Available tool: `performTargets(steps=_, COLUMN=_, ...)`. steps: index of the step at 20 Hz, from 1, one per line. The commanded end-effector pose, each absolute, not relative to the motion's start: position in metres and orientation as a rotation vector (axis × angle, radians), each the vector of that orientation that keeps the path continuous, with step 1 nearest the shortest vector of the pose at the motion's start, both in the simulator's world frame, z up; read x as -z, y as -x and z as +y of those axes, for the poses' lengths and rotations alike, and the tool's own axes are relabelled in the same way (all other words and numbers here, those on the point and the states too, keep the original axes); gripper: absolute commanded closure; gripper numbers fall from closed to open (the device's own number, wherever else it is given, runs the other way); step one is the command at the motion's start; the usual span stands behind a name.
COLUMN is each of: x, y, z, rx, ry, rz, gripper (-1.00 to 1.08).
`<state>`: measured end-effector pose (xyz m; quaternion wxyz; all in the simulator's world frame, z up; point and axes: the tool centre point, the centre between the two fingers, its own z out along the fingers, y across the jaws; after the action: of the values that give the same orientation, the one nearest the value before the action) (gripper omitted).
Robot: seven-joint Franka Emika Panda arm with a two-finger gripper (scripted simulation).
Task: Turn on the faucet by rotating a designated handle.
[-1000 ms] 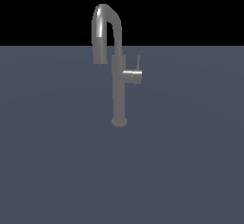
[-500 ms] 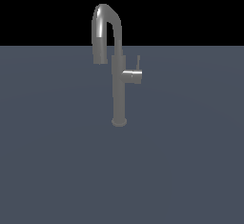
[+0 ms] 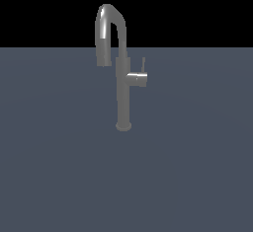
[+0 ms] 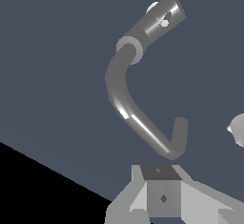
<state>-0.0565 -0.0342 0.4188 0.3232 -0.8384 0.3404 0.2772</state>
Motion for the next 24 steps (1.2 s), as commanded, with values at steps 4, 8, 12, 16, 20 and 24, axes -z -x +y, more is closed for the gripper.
performTargets(steps=4, x=-0.393, y=0.032, z=-0.043, rx=-0.815, ry=2.001, rz=0.991, gripper=1.08)
performTargets(steps=8, x=-0.371, y=0.017, z=-0.049, rx=-0.873, ry=1.851, rz=1.055, gripper=1.08)
performTargets(steps=12, x=-0.348, y=0.003, z=-0.054, rx=-0.927, ry=1.696, rz=1.115, gripper=1.08)
performTargets(steps=16, x=-0.322, y=-0.008, z=-0.058, rx=-0.977, ry=1.535, rz=1.169, gripper=1.08)
performTargets(steps=20, x=-0.297, y=-0.016, z=-0.060, rx=-1.018, ry=1.382, rz=1.214, gripper=1.08)
performTargets(steps=24, x=-0.277, y=-0.021, z=-0.060, rx=-1.048, ry=1.260, rz=1.246, gripper=1.08)
